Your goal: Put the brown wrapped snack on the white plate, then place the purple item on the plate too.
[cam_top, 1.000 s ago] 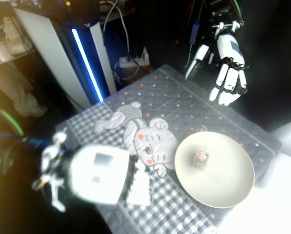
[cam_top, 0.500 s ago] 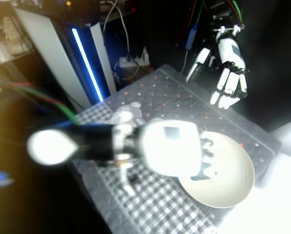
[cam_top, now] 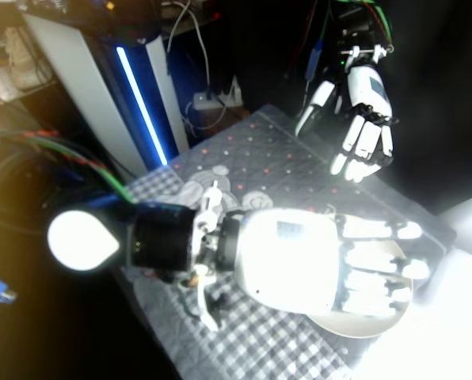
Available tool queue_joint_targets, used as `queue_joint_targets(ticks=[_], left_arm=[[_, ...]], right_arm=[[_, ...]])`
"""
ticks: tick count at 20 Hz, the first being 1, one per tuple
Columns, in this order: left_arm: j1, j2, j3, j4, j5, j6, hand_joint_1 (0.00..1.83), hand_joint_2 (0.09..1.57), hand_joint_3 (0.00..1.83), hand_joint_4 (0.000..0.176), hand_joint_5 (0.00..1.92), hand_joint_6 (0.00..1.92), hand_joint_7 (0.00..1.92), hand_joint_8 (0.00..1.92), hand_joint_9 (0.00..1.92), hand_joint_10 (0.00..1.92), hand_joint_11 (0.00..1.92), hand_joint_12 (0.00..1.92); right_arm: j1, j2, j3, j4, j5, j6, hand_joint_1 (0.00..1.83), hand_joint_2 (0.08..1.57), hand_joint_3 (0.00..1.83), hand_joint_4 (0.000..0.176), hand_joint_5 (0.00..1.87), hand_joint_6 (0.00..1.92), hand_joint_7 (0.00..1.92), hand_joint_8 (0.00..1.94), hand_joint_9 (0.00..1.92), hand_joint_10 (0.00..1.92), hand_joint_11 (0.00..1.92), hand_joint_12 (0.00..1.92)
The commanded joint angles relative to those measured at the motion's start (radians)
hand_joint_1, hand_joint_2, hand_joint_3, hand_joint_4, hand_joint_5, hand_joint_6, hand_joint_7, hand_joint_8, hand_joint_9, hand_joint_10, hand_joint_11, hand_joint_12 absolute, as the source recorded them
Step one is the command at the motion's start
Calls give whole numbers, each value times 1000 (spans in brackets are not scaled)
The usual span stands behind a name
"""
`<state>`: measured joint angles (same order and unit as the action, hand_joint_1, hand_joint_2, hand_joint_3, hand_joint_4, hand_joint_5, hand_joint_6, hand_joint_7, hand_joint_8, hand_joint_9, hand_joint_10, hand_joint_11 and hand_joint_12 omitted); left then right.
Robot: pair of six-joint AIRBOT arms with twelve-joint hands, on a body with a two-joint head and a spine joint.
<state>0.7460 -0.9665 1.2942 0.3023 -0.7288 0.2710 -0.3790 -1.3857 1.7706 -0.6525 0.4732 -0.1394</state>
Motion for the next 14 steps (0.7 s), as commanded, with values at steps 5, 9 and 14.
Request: queue_joint_targets(ticks=[5,9,14], left_arm=[[106,48,-57,-226,-291,51,848,962,0,0,588,1,469,0,459,0,9,1222],[232,63,-97,-386,-470,81,895,925,0,0,598,0,503,1,485,1,15,1135],[354,61,-169,-529,-758,93,898,984,4,6,517,3,532,1,516,4,160,957]], right_arm=[[9,208,-191,139,216,-15,752,838,1,176,0,0,32,3,46,12,0,484],[-105,323,-318,321,413,-151,741,833,0,170,1,0,67,1,78,6,0,332],[-416,412,-461,655,845,-161,943,801,0,154,142,11,138,7,108,3,5,216]])
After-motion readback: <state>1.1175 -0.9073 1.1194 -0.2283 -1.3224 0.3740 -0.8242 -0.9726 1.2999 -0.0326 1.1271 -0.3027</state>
